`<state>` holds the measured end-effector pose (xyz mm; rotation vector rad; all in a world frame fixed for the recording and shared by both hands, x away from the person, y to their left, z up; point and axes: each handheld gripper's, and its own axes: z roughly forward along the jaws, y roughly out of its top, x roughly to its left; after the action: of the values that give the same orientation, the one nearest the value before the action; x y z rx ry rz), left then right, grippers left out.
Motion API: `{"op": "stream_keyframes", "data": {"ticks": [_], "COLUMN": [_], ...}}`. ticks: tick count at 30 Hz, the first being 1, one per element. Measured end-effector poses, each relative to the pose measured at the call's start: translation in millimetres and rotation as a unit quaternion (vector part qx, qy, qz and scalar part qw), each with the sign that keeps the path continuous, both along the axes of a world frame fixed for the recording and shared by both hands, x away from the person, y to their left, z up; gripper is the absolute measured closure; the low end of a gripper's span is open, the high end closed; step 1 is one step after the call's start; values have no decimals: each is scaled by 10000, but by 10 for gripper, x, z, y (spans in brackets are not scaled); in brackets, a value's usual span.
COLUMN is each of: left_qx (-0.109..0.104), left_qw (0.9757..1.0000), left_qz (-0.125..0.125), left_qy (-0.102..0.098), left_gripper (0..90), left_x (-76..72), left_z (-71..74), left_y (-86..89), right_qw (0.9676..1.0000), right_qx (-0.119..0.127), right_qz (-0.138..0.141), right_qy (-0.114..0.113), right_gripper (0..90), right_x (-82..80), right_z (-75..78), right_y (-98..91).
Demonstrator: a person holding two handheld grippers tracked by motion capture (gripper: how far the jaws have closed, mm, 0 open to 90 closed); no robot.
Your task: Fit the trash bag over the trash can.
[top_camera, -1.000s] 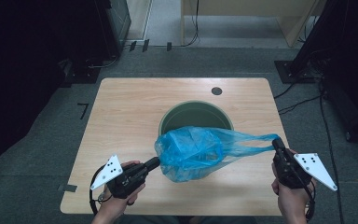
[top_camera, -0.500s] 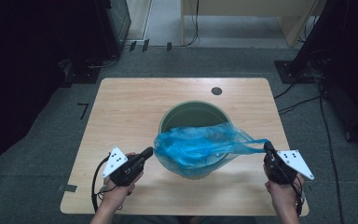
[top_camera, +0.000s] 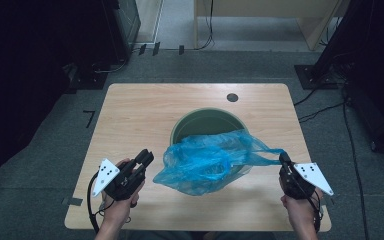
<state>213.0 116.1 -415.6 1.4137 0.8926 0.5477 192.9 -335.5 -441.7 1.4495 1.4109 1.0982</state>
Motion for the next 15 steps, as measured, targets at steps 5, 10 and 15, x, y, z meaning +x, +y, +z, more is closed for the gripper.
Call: {"op": "stream_keyframes", "data": {"ticks": [5, 10, 15], "left_qx": [8, 199, 669], "left_qw": [9986, 9946, 9887], "left_qz": [-255, -596, -669], "left_qy": [-469, -831, -1161], "left_gripper": [546, 467, 354], "left_x": [-198, -422, -585], "left_z": [230, 416, 447], "left_y": [-132, -378, -645], "right_qw": [10000, 9999, 9997], "right_qx": [-4, -69, -62], "right_qz": [6, 46, 95], "right_qy": [-77, -150, -214], "right_gripper": [900, 900, 900], "right_x": [-19, -41, -58], "right_z": [38, 67, 81], "right_y": [15, 51, 67]}}
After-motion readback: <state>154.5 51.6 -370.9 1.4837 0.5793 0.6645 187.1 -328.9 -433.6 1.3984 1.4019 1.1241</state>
